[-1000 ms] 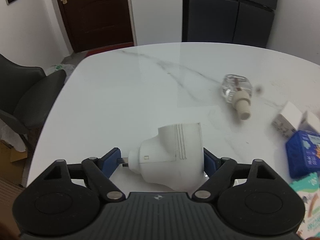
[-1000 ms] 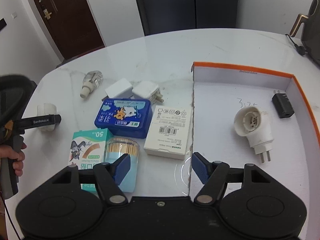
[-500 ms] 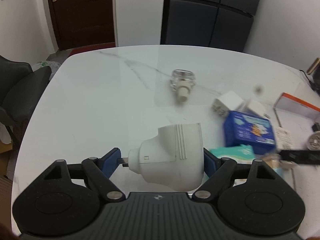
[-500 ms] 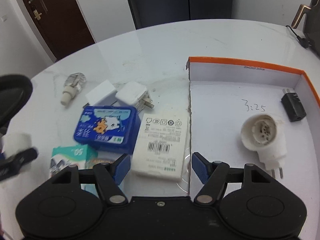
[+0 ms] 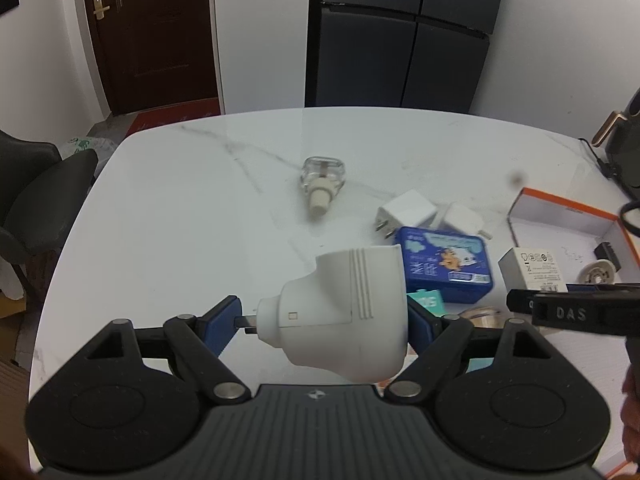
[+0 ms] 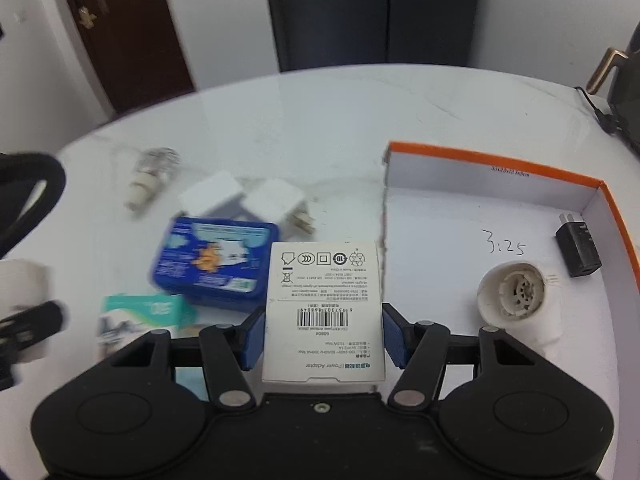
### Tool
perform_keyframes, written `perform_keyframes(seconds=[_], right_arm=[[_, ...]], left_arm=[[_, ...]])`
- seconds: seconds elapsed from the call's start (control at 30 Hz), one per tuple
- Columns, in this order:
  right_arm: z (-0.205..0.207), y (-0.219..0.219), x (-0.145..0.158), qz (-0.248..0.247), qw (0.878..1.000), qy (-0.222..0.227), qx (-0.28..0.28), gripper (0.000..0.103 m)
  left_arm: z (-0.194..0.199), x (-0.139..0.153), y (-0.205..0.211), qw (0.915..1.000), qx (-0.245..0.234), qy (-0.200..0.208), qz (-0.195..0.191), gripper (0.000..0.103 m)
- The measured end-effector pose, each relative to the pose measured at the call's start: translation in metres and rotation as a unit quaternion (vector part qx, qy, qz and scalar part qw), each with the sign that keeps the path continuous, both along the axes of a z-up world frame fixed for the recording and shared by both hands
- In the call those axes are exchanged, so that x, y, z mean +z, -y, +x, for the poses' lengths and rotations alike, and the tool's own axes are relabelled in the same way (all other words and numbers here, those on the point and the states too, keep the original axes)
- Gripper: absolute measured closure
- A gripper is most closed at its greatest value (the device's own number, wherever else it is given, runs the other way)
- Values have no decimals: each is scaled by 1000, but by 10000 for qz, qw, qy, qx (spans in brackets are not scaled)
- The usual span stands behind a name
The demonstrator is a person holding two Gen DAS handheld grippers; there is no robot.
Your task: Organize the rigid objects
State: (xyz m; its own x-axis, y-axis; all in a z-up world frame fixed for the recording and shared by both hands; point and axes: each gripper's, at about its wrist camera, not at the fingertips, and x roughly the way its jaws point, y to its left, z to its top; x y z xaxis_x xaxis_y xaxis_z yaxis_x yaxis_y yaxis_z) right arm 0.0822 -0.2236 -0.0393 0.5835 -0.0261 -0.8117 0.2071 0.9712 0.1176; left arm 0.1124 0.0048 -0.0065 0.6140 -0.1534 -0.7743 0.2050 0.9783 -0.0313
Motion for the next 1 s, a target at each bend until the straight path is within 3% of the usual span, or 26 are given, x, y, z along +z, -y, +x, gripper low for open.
perform_keyframes(seconds=[0.37,1.0], right_arm=[[-49,-20,58,-91,9980,585,221,32],[-92,-20,90,-104,9953,931,247,32]], left_arm=[[-24,28,17,9998,-29,181,-51,18],[-53,54,26,9985,-187,493,-125,17]])
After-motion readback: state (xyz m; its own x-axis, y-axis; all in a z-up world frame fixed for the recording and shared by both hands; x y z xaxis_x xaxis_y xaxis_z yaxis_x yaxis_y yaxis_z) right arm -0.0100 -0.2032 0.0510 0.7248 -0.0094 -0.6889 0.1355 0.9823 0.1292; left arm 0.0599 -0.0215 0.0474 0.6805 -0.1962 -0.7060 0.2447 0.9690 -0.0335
